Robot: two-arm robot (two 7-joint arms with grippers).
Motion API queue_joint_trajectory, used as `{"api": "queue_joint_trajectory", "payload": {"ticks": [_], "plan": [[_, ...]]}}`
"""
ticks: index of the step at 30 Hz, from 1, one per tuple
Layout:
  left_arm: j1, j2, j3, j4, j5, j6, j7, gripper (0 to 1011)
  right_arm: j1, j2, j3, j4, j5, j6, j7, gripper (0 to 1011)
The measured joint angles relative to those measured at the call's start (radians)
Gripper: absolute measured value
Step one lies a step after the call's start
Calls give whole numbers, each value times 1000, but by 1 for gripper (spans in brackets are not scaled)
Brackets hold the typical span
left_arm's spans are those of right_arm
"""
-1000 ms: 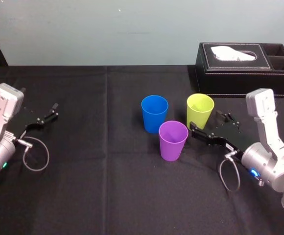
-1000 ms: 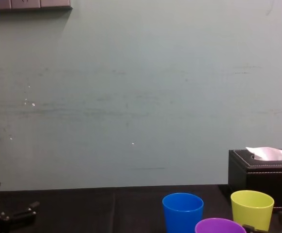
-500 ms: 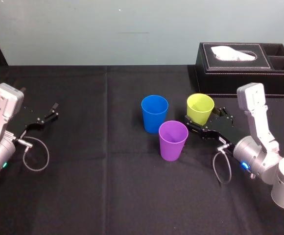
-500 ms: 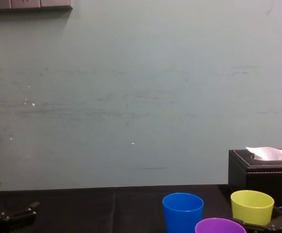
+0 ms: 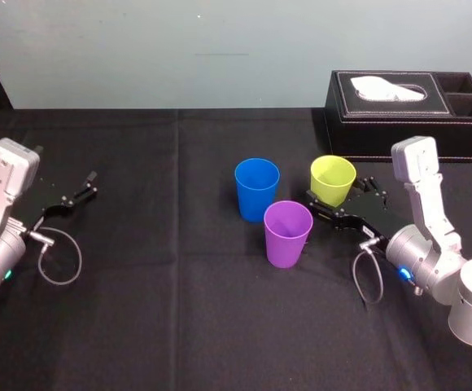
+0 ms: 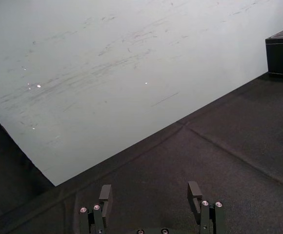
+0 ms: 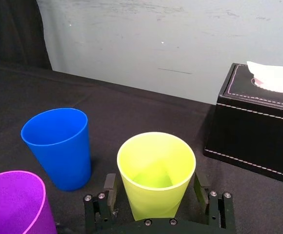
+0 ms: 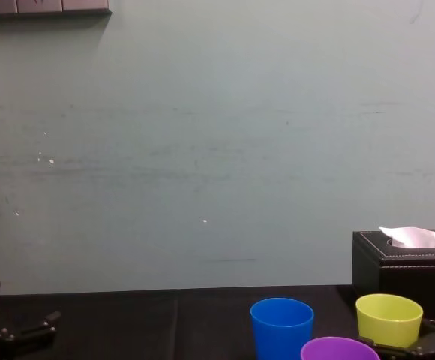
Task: Stack the three plastic cups sequentially using one hand.
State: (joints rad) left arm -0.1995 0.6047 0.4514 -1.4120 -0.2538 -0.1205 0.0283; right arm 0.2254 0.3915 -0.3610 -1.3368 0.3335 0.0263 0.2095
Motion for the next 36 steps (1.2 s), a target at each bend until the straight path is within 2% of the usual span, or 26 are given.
{"api": "queue_joint_trajectory", "payload": {"ticks": [5,10,13,21,28,36], "plan": [[0,0,0,0,0,0,0,1011,-1,1,0,-2,2,0,1,946],[0,0,0,0,0,0,0,1011,-1,2,-1,-3,3,0,1,794],[0,0,0,0,0,0,0,1011,-1,2,-1,-3,3,0,1,743],[0,0,0,0,0,0,0,1011,-4,2,2,-8,-1,0,2,719],[0,0,0,0,0,0,0,1011,4,-5,23,-28,-15,1,18,719],[0,0,0,0,0,0,0,1011,60,-25,44,-60,-10,58,59,719]]}}
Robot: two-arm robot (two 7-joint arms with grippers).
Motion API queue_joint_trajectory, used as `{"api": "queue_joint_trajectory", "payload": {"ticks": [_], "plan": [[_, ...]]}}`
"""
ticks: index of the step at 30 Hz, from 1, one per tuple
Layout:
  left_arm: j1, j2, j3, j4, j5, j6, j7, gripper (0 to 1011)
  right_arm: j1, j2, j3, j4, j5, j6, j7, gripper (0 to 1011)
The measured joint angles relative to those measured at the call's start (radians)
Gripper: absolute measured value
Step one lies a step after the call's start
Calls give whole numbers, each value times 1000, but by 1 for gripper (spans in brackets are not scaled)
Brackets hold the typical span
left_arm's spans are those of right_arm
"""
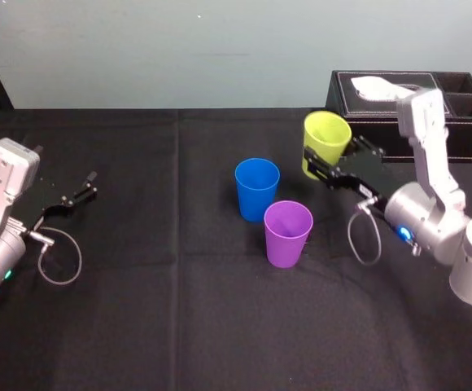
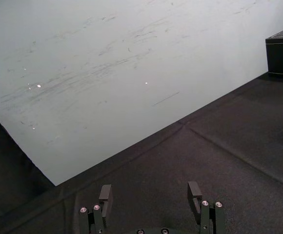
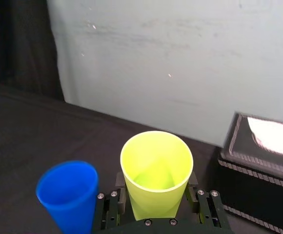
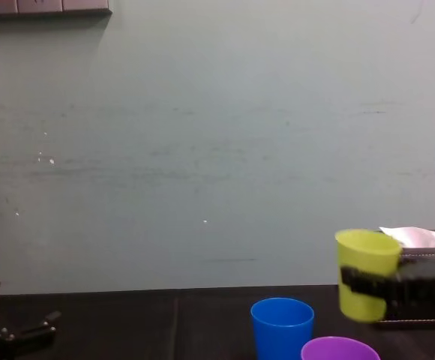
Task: Stack the three plastic cups sequentially using one hand.
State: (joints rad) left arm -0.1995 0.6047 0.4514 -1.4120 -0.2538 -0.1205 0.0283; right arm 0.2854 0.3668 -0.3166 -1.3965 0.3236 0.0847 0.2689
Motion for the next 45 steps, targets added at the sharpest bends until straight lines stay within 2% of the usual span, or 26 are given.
{"api": "queue_joint_trajectory", "payload": {"ticks": [8,16,25,39,45], "plan": [[0,0,0,0,0,0,0,1011,35,-7,8,-66,26,94,56,719],[0,0,0,0,0,0,0,1011,44,7,-10,-102,55,142,102,719],[0,0,0,0,0,0,0,1011,56,19,-48,-108,67,147,128,719],[0,0,0,0,0,0,0,1011,58,27,-83,-113,76,144,133,719],[0,0,0,0,0,0,0,1011,61,25,-99,-95,75,132,134,719]]}}
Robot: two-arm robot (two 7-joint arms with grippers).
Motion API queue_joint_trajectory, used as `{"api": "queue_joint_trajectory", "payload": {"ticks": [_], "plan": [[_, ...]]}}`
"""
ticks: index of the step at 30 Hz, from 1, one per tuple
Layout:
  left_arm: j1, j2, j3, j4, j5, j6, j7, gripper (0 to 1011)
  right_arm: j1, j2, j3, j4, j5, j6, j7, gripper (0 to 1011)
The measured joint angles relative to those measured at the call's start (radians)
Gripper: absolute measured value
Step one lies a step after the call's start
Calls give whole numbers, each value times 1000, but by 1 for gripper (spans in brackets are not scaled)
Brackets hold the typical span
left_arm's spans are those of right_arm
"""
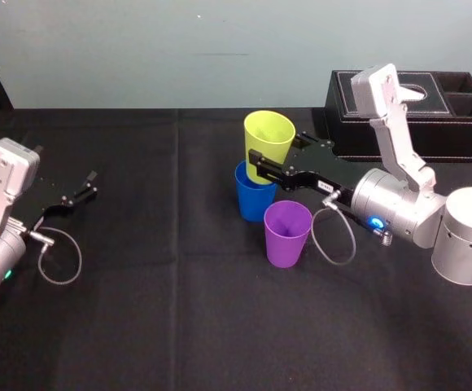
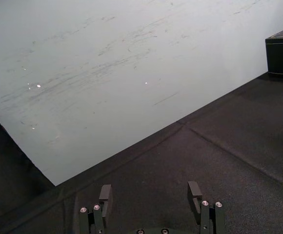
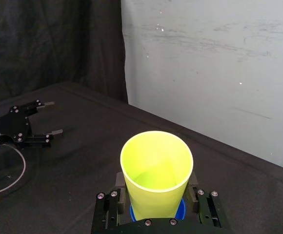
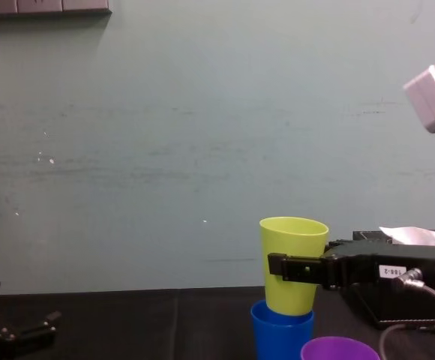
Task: Stack the three plastic cups sequentially using one hand.
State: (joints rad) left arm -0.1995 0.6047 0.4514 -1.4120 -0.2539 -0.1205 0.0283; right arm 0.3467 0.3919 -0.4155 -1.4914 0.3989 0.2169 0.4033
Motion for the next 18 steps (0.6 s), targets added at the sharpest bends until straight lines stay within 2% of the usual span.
{"api": "queue_joint_trajectory", "payload": {"ticks": [18], "plan": [[0,0,0,0,0,0,0,1011,19,-20,-24,42,-34,-31,-2,719]]}}
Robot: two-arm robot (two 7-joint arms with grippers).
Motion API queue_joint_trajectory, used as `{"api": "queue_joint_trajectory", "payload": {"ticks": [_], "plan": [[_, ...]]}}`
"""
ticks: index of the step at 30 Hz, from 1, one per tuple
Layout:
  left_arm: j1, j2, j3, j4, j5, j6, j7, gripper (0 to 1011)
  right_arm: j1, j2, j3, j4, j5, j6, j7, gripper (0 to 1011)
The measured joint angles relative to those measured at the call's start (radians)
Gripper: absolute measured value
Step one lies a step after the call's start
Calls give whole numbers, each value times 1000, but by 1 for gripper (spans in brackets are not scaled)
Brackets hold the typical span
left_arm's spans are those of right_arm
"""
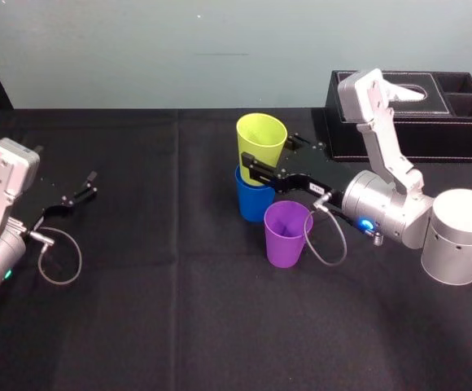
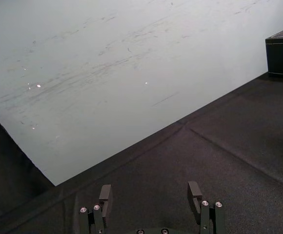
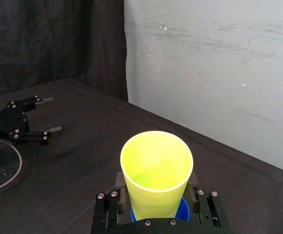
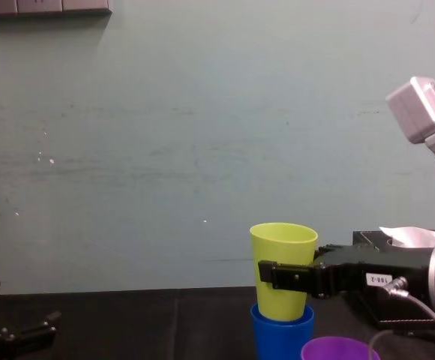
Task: Stack the three plastic cups sequentially using one hand.
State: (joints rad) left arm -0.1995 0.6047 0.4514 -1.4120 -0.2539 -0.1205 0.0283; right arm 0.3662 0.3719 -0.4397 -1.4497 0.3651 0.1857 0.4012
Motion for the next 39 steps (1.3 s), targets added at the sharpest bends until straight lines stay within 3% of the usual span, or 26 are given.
{"api": "queue_joint_trajectory", "payload": {"ticks": [27,39], "plan": [[0,0,0,0,0,0,0,1011,2,-21,-1,53,-35,-24,-8,724],[0,0,0,0,0,0,0,1011,2,-20,0,50,-32,-22,-8,1003]]}}
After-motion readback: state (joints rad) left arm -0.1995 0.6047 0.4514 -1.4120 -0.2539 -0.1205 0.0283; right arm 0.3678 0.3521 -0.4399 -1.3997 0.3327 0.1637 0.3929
